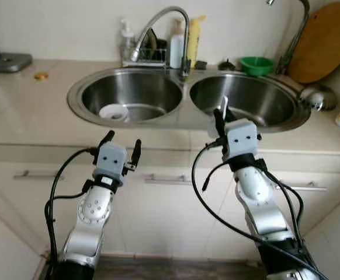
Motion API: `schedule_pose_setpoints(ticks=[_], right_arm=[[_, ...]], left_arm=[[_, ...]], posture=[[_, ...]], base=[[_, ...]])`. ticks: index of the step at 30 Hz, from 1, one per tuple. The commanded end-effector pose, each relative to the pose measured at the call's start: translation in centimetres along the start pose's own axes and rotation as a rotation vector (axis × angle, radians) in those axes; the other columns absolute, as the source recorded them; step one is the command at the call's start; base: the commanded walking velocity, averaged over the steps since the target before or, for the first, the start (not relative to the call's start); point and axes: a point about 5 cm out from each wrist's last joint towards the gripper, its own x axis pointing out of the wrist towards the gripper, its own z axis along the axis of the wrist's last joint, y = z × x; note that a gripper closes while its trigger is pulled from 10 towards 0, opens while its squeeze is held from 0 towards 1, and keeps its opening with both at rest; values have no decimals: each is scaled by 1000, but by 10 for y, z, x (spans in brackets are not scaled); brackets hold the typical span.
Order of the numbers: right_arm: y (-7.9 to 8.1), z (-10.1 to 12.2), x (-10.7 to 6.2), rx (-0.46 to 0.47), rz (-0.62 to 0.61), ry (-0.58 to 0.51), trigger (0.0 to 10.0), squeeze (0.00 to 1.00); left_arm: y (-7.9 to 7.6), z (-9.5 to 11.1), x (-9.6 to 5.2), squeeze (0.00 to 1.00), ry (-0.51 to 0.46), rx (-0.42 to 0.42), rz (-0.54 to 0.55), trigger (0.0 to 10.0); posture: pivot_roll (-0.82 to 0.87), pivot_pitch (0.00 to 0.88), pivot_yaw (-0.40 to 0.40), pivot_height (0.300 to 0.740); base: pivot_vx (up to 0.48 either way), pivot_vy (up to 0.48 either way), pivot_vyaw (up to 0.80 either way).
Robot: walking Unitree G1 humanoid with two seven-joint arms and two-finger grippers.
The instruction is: Kitchen organization
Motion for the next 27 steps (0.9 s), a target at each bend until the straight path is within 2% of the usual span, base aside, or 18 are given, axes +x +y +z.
schedule_pose_setpoints(ticks=[1,18,27], right_arm=[[2,8,4,10,-1,-30,0,0],[4,7,8,19,6,-23,0,0],[-1,-5,24,14,20,72,0,0]], left_arm=[[12,6,2,0,-21,16,30,10000],[16,12,5,0,-38,15,45,10000],[13,14,5,0,-49,22,39,10000]], posture=[[-2,0,-27,740],[2,0,-30,740],[5,0,-35,740]], base=[[315,0,0],[316,0,0],[305,0,0]])
